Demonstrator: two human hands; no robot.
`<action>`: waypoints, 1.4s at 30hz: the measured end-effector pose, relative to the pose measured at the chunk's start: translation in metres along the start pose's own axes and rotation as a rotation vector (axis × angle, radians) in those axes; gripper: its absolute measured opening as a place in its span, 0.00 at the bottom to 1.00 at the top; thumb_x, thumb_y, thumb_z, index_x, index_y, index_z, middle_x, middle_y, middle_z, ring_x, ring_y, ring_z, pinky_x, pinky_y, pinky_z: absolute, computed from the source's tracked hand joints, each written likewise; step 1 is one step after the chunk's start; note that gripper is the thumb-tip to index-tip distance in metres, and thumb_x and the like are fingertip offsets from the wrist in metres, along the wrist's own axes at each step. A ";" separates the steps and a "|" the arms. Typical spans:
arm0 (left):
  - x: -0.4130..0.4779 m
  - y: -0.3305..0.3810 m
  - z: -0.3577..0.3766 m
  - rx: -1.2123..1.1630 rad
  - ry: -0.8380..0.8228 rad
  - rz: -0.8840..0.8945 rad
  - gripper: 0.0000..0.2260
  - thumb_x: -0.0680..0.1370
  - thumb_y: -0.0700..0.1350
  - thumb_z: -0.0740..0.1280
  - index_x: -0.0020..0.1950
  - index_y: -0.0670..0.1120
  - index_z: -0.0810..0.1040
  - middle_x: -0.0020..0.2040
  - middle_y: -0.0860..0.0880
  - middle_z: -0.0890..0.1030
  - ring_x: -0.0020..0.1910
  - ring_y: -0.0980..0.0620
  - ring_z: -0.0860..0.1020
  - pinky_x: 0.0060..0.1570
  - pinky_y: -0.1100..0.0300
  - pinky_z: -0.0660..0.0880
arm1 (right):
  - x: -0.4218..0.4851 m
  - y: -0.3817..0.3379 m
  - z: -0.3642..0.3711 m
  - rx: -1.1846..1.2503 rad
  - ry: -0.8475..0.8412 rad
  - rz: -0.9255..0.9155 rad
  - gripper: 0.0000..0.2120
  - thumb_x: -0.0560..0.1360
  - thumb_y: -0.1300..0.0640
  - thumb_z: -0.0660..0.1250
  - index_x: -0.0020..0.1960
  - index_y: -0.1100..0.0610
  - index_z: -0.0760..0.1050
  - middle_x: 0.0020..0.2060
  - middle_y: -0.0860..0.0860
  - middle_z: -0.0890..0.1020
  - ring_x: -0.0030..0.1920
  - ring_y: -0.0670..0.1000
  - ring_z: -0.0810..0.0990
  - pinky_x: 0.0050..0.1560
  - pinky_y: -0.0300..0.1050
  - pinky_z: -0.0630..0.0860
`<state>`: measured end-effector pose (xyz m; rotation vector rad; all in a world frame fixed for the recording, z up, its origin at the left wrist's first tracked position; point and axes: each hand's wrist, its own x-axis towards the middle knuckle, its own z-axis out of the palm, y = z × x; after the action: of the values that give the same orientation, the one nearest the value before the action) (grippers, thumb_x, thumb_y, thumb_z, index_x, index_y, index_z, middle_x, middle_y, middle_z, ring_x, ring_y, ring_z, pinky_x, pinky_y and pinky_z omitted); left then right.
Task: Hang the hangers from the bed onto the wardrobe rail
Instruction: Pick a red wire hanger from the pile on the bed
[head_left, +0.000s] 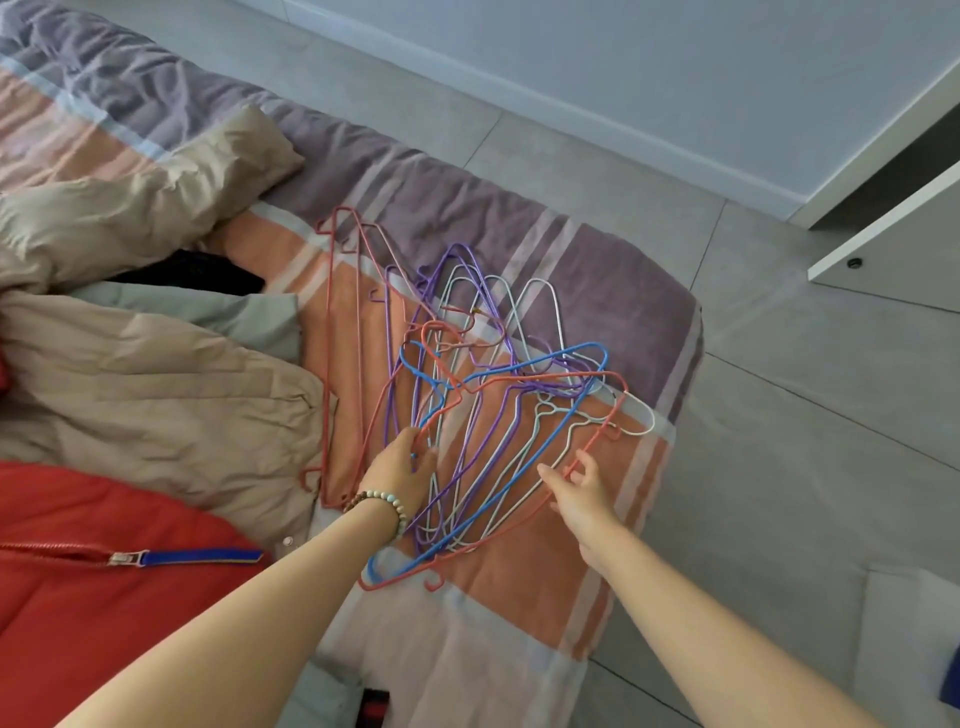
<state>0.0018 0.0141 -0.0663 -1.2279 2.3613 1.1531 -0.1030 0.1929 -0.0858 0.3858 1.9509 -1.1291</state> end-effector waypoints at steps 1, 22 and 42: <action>0.000 0.001 0.000 -0.037 0.031 0.003 0.10 0.80 0.45 0.58 0.60 0.46 0.72 0.49 0.49 0.80 0.45 0.47 0.78 0.43 0.56 0.74 | 0.002 0.000 0.002 0.045 0.012 -0.004 0.31 0.74 0.54 0.69 0.73 0.49 0.59 0.69 0.54 0.69 0.65 0.54 0.72 0.67 0.54 0.70; -0.030 0.033 -0.041 -0.229 0.208 0.103 0.15 0.78 0.39 0.55 0.47 0.58 0.74 0.33 0.51 0.82 0.28 0.51 0.80 0.38 0.50 0.79 | -0.017 -0.023 -0.012 0.292 -0.037 -0.053 0.12 0.76 0.73 0.59 0.44 0.57 0.68 0.44 0.57 0.79 0.31 0.48 0.80 0.30 0.36 0.78; -0.088 0.190 -0.056 -0.506 -0.141 0.299 0.12 0.81 0.46 0.57 0.42 0.48 0.77 0.39 0.47 0.83 0.36 0.50 0.80 0.33 0.62 0.76 | -0.095 -0.147 -0.196 0.629 0.307 -0.356 0.12 0.76 0.74 0.59 0.57 0.62 0.68 0.39 0.55 0.78 0.25 0.45 0.80 0.37 0.40 0.80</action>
<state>-0.0831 0.0877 0.1190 -0.8902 2.2711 1.9533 -0.2341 0.2861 0.1216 0.5812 1.9291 -2.0265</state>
